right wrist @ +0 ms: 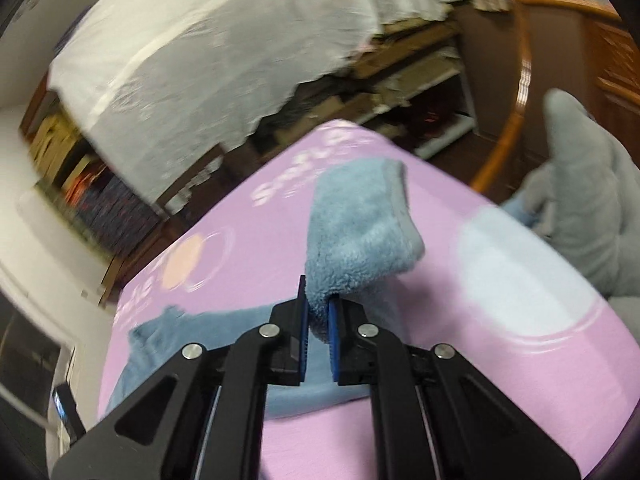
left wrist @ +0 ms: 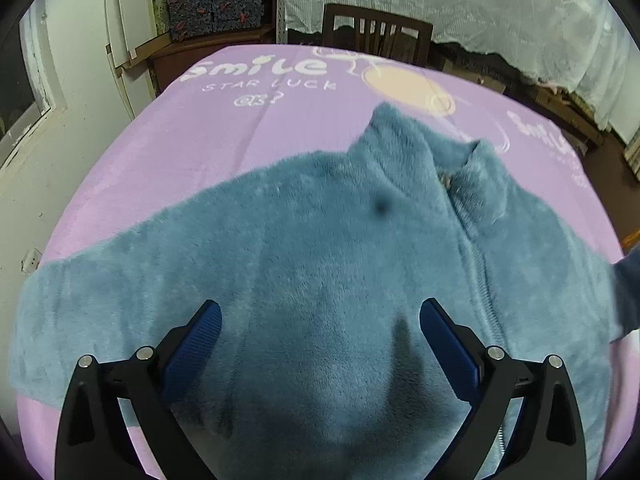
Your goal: Fold large clothes
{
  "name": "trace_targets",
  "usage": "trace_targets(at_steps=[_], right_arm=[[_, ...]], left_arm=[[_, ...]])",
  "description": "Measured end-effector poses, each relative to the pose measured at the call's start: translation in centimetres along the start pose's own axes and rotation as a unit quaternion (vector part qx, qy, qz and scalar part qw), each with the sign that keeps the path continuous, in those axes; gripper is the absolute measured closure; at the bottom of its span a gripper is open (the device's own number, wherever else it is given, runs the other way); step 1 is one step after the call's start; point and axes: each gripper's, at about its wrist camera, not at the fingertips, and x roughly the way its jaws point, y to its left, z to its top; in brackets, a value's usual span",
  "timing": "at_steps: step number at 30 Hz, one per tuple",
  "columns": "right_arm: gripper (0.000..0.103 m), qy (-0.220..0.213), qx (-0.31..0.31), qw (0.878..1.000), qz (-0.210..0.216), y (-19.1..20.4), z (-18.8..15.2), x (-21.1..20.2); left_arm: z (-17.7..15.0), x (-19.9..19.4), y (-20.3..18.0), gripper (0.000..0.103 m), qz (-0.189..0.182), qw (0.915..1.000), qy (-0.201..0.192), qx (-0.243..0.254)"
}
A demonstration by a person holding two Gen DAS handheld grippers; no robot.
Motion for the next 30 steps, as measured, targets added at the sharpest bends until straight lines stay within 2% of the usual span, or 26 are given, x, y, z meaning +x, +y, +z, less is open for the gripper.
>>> trace_targets(at_steps=[5,9,12,16,19,21,23,25,28,30], right_arm=[[0.095,0.04,-0.055,0.997,0.045,7.0,-2.4,2.2],[0.095,0.096,-0.093,0.988,0.077,11.5,-6.0,4.7],[0.095,0.149,-0.113,0.979,0.078,12.9,-9.0,7.3],[0.092,0.219,-0.143,0.963,0.063,12.9,-12.5,9.8],[0.085,0.219,-0.154,0.959,0.088,12.5,-12.3,8.4],[0.066,0.21,-0.157,0.957,0.123,11.8,-11.7,5.9],[0.062,0.191,-0.165,0.958,0.135,10.9,-11.1,3.8],[0.062,0.163,-0.162,0.964,0.133,9.3,-10.0,1.8],[0.062,0.127,-0.148,0.976,0.093,6.7,-7.7,0.5],[0.068,0.117,-0.13,0.981,0.078,4.8,-6.0,0.5]], left_arm=[[0.3,-1.3,0.4,0.003,-0.018,0.9997,-0.012,-0.008],[0.3,-1.5,0.3,0.003,-0.028,0.9995,-0.011,-0.01],[0.2,-1.4,0.1,0.003,-0.036,0.9993,-0.006,-0.008],[0.0,-1.4,-0.6,0.003,-0.044,0.999,-0.006,0.006],[-0.2,-1.7,-1.4,0.003,-0.05,0.9985,-0.01,0.02],[-0.6,-1.9,-2.1,0.003,-0.058,0.9977,-0.009,0.032],[-1.0,-2.1,-3.1,0.003,-0.078,0.996,-0.003,0.044],[-1.5,-2.4,-4.4,0.003,-0.092,0.9941,0.0,0.056],[-1.8,-2.8,-8.0,0.003,-0.118,0.9887,0.018,0.091],[-1.9,-2.7,-9.6,0.003,-0.123,0.9869,0.027,0.101]])
